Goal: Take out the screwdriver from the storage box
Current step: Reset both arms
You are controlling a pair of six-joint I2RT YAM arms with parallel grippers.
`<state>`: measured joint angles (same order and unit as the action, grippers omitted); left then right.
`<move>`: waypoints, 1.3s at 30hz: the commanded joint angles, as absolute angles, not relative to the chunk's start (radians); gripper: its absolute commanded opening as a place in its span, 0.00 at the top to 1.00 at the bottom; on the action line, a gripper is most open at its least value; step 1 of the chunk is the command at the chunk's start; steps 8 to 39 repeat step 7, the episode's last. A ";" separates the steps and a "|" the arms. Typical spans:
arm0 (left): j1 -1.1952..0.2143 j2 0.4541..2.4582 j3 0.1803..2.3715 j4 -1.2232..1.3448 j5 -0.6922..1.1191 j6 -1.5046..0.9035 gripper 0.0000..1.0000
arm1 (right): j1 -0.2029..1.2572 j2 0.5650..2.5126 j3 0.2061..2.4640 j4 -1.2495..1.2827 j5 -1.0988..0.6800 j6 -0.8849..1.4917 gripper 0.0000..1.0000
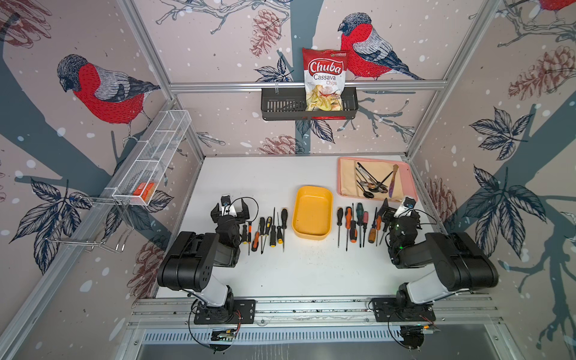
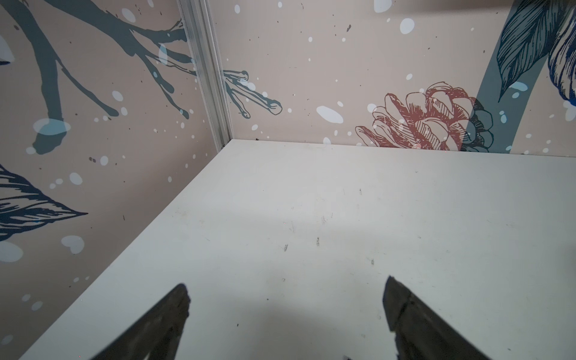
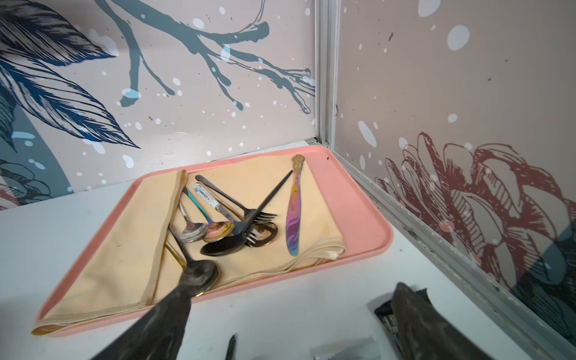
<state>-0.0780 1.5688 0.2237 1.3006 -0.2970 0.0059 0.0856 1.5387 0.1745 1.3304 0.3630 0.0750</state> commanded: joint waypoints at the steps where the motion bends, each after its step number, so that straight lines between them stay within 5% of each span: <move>1: -0.075 1.572 0.227 1.338 -0.309 0.000 0.02 | 0.089 1.544 0.186 1.361 0.370 0.062 0.00; 39: -0.081 1.566 0.213 1.363 -0.322 0.003 0.02 | 0.069 1.540 0.181 1.373 0.328 0.071 0.00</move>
